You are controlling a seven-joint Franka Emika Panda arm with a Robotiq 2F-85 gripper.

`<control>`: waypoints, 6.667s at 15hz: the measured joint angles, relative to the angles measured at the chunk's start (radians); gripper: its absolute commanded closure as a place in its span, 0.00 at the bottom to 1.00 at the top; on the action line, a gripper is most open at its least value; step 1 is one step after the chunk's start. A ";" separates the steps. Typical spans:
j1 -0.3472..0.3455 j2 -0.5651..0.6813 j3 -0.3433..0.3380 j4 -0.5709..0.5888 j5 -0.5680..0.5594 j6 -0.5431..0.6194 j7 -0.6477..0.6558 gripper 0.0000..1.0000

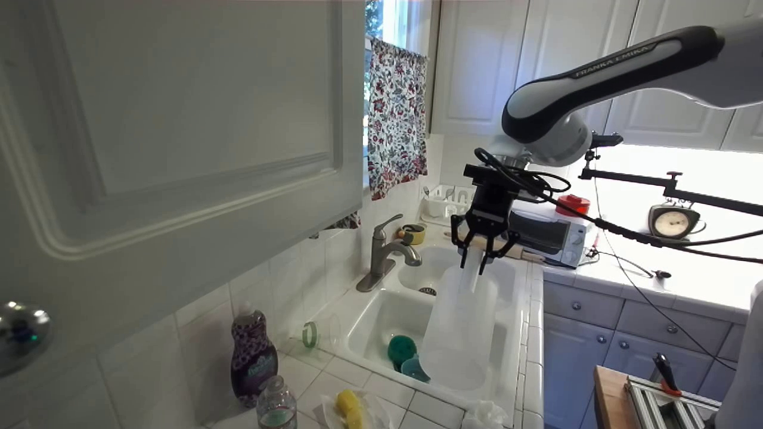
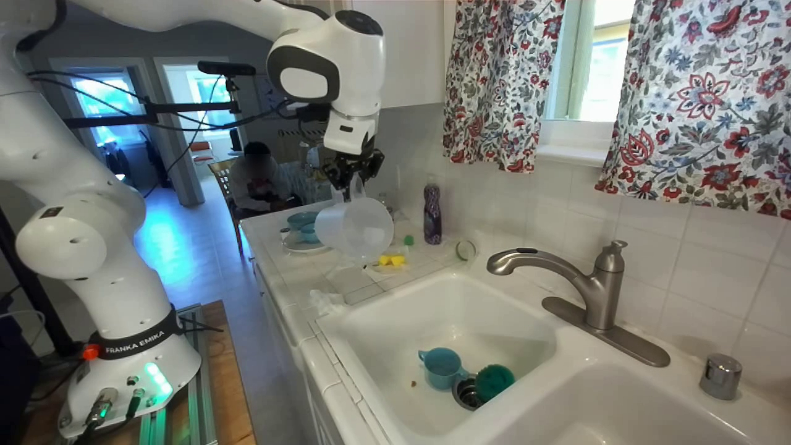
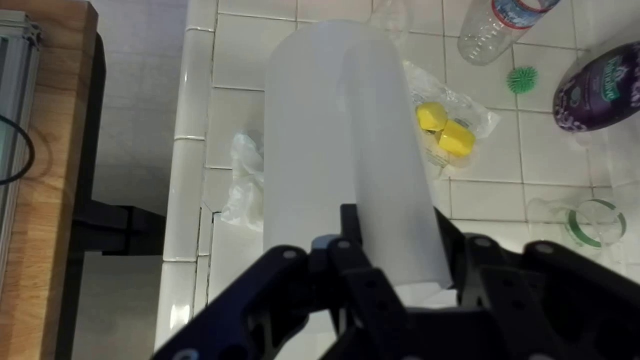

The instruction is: Pour the water in the jug into the sink

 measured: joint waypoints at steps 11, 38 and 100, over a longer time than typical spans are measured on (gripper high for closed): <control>-0.040 0.247 -0.072 0.267 0.116 -0.209 -0.001 0.91; -0.108 0.457 -0.085 0.505 0.192 -0.462 -0.034 0.91; 0.072 -0.029 0.201 -0.266 -0.639 0.585 -0.121 0.91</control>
